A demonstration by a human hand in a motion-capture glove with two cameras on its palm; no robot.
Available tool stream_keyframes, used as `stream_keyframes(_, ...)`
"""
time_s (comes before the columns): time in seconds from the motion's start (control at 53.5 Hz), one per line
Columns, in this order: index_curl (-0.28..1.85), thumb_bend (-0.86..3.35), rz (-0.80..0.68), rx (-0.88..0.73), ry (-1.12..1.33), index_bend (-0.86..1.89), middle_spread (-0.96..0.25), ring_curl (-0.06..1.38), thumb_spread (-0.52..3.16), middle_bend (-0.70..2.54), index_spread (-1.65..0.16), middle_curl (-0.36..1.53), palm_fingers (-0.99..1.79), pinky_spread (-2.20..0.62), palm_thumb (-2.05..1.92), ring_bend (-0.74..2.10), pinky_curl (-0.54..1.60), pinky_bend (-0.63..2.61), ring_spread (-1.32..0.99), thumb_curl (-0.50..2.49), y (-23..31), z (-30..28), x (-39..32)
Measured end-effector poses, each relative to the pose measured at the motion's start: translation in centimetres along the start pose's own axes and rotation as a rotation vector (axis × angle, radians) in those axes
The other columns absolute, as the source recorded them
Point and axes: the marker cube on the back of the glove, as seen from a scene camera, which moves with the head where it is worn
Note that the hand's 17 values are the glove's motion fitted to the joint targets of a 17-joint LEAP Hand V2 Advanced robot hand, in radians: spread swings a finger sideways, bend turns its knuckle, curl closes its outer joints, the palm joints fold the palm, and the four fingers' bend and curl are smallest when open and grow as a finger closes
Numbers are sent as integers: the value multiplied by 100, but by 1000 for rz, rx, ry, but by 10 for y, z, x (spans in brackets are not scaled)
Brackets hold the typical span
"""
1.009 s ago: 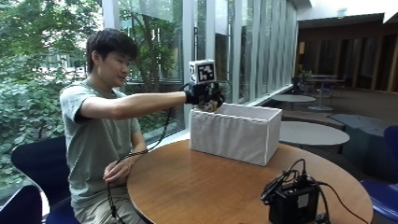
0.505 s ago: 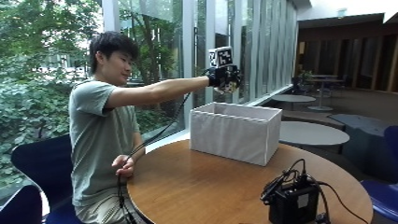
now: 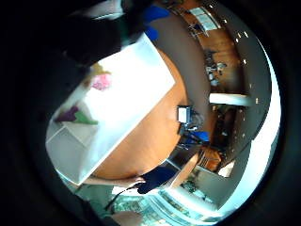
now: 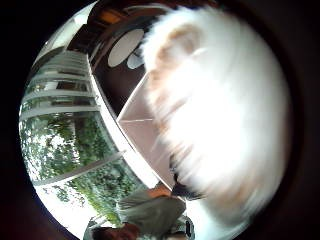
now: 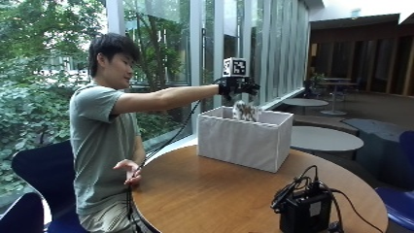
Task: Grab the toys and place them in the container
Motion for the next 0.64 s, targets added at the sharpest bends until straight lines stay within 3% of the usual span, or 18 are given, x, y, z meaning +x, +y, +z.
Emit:
stream_keyframes(0.037,81,-8,3,17,-7,37,-11,64,99,44,-21,65,-58,-9,17,52,58,120,-20,85,5,-3,0)
stream_keyframes(0.206,60,-5,-24,102,-47,8,-3,52,115,16,-19,51,-35,1,2,23,51,104,-7,67,36,-16,15)
stream_keyframes(0.336,51,-5,167,166,-85,9,-2,49,122,15,-19,46,-23,4,-5,20,45,89,-4,57,45,-27,18)
stream_keyframes(0.411,48,-4,7,188,-88,10,-2,48,125,15,-20,44,-20,4,-5,20,42,84,-4,52,61,-25,23)
stream_keyframes(0.542,43,-5,-53,141,83,11,-3,48,129,16,-20,41,-14,3,-6,21,39,77,-3,44,99,2,93)
stream_keyframes(0.635,39,-3,-50,134,-48,9,-4,48,132,23,-21,42,-8,2,-4,23,37,73,-4,41,86,-2,40)
